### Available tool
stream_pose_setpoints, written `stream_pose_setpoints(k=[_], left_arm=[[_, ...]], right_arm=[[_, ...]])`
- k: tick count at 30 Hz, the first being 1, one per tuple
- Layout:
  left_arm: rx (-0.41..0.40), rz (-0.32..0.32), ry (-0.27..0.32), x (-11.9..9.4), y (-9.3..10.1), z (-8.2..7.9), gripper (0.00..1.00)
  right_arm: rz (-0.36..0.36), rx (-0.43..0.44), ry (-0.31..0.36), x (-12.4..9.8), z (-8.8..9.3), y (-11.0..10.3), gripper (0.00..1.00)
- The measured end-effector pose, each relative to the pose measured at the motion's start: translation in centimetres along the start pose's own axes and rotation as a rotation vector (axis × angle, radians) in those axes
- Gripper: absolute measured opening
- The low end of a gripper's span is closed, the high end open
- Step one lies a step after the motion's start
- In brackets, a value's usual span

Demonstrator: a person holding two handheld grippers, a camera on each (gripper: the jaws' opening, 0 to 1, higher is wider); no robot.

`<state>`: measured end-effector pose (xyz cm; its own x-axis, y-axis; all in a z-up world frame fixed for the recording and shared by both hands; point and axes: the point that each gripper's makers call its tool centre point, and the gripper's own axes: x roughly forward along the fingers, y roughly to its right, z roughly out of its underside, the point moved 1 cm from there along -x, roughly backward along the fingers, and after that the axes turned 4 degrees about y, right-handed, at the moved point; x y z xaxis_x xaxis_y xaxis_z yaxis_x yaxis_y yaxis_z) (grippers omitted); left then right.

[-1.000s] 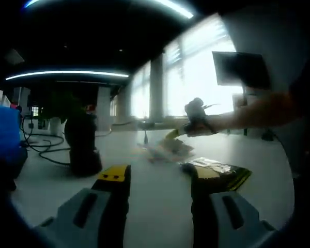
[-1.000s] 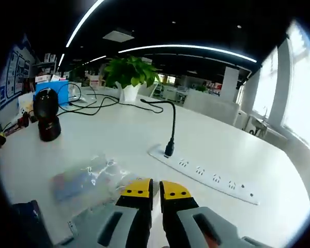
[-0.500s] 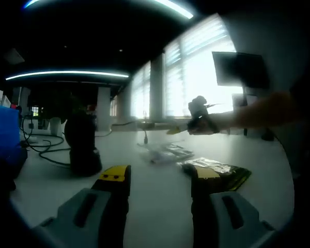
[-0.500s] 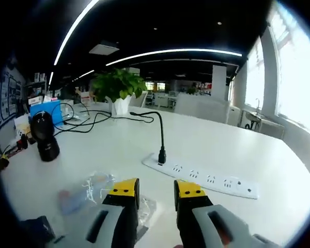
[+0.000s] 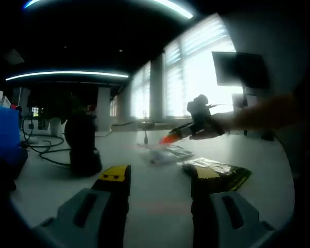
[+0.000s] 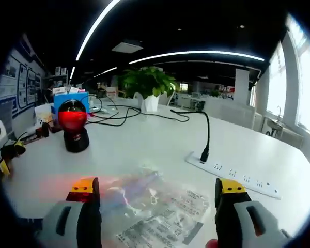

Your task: Clip sheet goods on table flip sheet goods clip sheet goods scan sheet goods put sheet goods back to table

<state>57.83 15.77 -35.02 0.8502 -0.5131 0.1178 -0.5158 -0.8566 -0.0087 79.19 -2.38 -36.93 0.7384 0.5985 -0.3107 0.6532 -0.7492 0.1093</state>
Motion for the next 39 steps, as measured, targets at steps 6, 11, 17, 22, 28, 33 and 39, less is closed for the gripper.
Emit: stream_pose_setpoints(k=[6,11,17,22,28,33,39], left_arm=[[0.0,0.0,0.0,0.0,0.0,0.0,0.4],[-0.002,0.0,0.001,0.0,0.0,0.0,0.4],[-0.006,0.001,0.002,0.0,0.0,0.0,0.4],[-0.004,0.002,0.001,0.0,0.1,0.0,0.4],[-0.006,0.001,0.002,0.0,0.0,0.0,0.4],[-0.006,0.001,0.002,0.0,0.1,0.0,0.4],[-0.005,0.002,0.003,0.0,0.1,0.0,0.4]], right_arm=[[-0.024,0.006,-0.026,0.5,1.2,-0.5,0.89],[-0.028,0.008,-0.065,1.2,2.2,0.0,0.89],[-0.026,0.038,-0.1,1.4,3.4,0.2,0.89],[-0.026,0.04,-0.103,1.8,3.6,0.4,0.88],[-0.038,0.08,-0.111,2.5,4.2,0.9,0.87],[-0.043,0.09,-0.113,2.3,4.3,0.6,0.88],[-0.048,0.089,-0.111,2.1,4.4,0.2,0.88]])
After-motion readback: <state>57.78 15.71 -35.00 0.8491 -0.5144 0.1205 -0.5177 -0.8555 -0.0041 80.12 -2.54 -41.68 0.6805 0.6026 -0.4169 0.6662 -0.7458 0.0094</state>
